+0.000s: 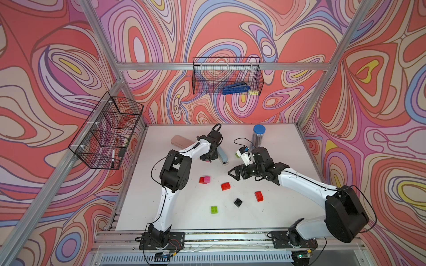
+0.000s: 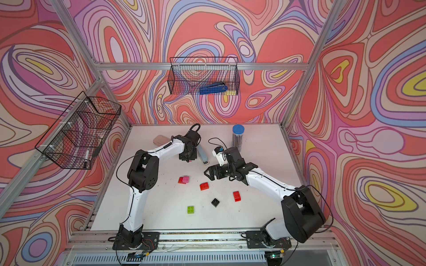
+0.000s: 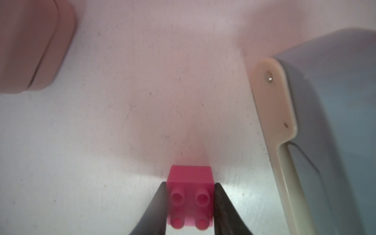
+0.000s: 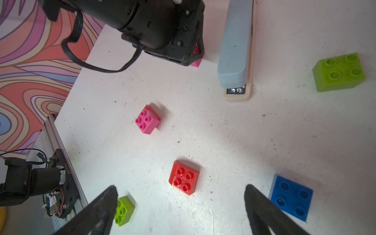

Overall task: Assemble the letter s with lego
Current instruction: Pick up the lego brick from the center of the board, then assemble the lego brick with the lego brick.

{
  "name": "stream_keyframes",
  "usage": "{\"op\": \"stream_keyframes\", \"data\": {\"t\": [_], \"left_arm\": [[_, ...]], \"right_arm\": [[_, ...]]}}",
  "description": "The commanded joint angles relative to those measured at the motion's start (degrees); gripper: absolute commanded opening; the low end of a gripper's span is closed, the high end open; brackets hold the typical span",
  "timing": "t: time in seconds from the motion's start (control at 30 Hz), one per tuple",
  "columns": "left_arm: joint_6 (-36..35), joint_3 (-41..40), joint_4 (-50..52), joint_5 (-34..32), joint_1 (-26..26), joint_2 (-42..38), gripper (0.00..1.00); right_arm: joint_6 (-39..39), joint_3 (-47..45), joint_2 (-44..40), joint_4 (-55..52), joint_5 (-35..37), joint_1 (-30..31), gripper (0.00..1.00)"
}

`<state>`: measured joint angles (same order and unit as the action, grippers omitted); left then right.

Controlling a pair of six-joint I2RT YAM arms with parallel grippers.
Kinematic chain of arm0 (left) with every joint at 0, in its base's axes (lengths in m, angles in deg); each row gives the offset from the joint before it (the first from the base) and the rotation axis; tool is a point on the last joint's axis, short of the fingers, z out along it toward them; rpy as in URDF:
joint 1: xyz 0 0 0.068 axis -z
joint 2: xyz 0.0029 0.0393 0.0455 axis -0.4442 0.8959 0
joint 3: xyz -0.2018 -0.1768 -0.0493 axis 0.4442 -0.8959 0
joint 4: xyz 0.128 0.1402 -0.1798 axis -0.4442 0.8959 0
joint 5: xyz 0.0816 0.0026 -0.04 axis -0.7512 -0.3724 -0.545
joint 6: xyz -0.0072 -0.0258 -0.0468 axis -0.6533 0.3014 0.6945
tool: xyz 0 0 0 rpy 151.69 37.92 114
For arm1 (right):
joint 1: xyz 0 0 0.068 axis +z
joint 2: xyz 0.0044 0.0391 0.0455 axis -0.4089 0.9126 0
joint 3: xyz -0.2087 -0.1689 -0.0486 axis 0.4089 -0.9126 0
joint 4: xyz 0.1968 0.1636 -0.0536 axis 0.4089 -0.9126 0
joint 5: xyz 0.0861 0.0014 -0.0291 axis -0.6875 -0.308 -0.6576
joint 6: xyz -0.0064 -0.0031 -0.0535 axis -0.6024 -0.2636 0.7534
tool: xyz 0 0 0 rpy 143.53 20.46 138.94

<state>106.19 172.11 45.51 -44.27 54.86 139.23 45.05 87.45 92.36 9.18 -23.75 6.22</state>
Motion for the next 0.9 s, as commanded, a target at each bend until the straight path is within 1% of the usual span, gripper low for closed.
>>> {"op": "stream_keyframes", "data": {"t": [0.0, 0.07, 0.17, 0.27, 0.43, 0.6, 0.87], "left_arm": [[-0.5, -0.4, 1.7, -0.6, -0.4, -1.0, 0.31], [-1.1, -1.1, 1.8, 0.3, -0.4, -2.3, 0.28], [-2.2, -3.4, 2.3, 1.1, -0.2, -5.7, 0.28], [-3.8, -7.1, 2.7, 1.9, -0.3, -10.4, 0.29], [-5.8, -14.2, 3.4, 5.0, 0.0, -18.7, 0.29], [-7.4, -20.4, 4.9, 6.4, 1.9, -25.4, 0.29], [-5.9, -27.8, 6.8, 7.3, 6.2, -33.2, 0.29]], "right_arm": [[-0.2, 1.5, 0.5, 0.4, 0.0, -0.3, 0.98], [-0.2, 1.5, 0.4, 0.3, -0.1, -0.3, 0.98], [-0.2, 1.7, 0.3, 0.2, 0.0, -0.4, 0.98], [-0.1, 1.7, 0.1, 0.2, 0.1, -0.3, 0.98], [-0.2, 1.4, 0.0, 0.8, -0.3, -0.4, 0.98], [-0.2, 1.3, -0.1, 1.2, -0.8, -0.4, 0.98], [-0.5, 0.6, -0.7, 1.6, -1.1, -0.5, 0.98]]}}
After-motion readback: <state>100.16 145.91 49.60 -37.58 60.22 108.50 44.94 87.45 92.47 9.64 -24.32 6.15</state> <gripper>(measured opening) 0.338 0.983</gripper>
